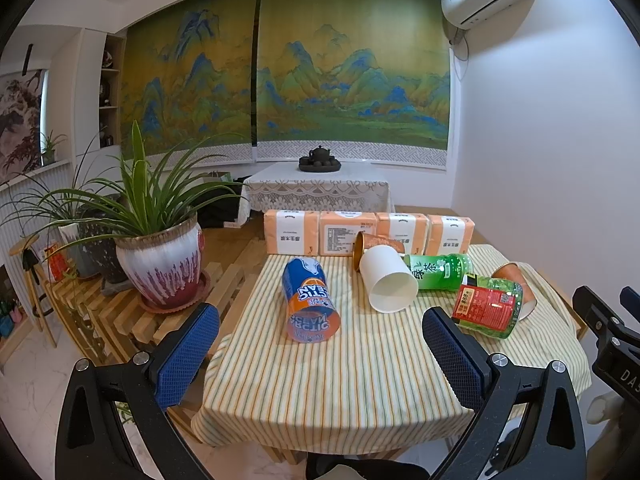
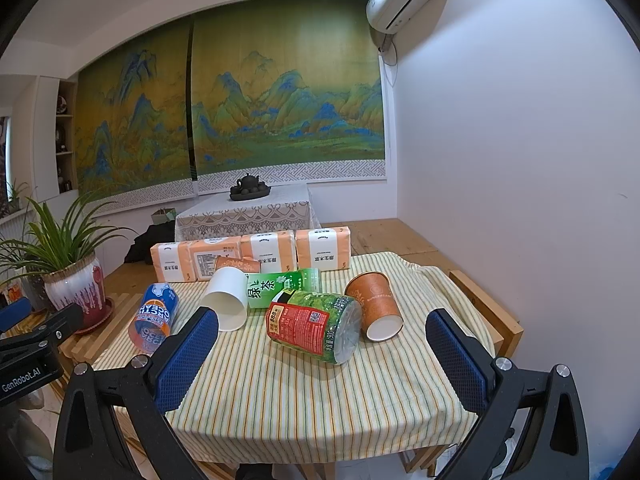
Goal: Flip cup upside down
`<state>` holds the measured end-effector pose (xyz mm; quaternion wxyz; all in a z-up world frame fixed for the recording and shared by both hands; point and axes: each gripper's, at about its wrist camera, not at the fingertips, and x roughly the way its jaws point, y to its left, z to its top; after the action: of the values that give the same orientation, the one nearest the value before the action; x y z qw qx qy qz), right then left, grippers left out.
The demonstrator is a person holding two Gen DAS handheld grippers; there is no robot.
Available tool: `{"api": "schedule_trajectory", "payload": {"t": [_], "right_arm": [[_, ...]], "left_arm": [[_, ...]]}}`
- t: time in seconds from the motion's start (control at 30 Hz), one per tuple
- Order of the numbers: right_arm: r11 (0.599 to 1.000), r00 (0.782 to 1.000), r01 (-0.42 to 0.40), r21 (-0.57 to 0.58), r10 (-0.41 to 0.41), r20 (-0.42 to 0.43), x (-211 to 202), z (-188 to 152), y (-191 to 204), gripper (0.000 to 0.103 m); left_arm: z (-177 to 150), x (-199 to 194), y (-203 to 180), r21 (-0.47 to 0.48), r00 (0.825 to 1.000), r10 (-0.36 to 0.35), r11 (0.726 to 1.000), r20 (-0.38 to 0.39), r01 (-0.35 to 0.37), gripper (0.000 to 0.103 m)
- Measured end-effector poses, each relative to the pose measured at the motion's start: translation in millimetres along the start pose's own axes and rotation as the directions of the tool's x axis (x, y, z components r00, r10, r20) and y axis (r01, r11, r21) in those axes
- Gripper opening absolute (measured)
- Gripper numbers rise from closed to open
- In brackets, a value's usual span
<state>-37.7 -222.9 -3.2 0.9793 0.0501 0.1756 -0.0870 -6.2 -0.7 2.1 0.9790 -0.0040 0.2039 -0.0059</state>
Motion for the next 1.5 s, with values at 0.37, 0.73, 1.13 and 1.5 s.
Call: {"api": "schedule_trajectory", "payload": {"t": [0.37,0.73,1.13,1.5], "right_arm": [[1.0,1.0,0.0,0.0,0.0,0.0,0.4,-0.2,-0.1,0.102],[1.0,0.999,-0.009,-0.008,0.009,-0.031,13.6,-2.5,-2.1,0.102],[0.996,0.988,-0.084,-0.038,0.078,-0.132,55.7,5.5,-16.0,0.102],[0.966,0.939,-0.219,-0.137,0.17,-0.3,126.3,19.9,-24.2,0.102]], "left_arm": [[-1.2,0.8,-0.5,0.002,1.0,-0.003,1.0,-0.004,0.003,0.103],[-5.3,13.7,5.0,-0.003,0.999,0.005,1.0,-0.037,-0.005,0.103],[-9.0,44.0,15.9,-0.003,0.992,0.005,1.0,-0.125,-0.005,0.103],[-12.3,69.6,13.5,0.001,0.985,0.003,1.0,-0.174,-0.002,0.103]]}}
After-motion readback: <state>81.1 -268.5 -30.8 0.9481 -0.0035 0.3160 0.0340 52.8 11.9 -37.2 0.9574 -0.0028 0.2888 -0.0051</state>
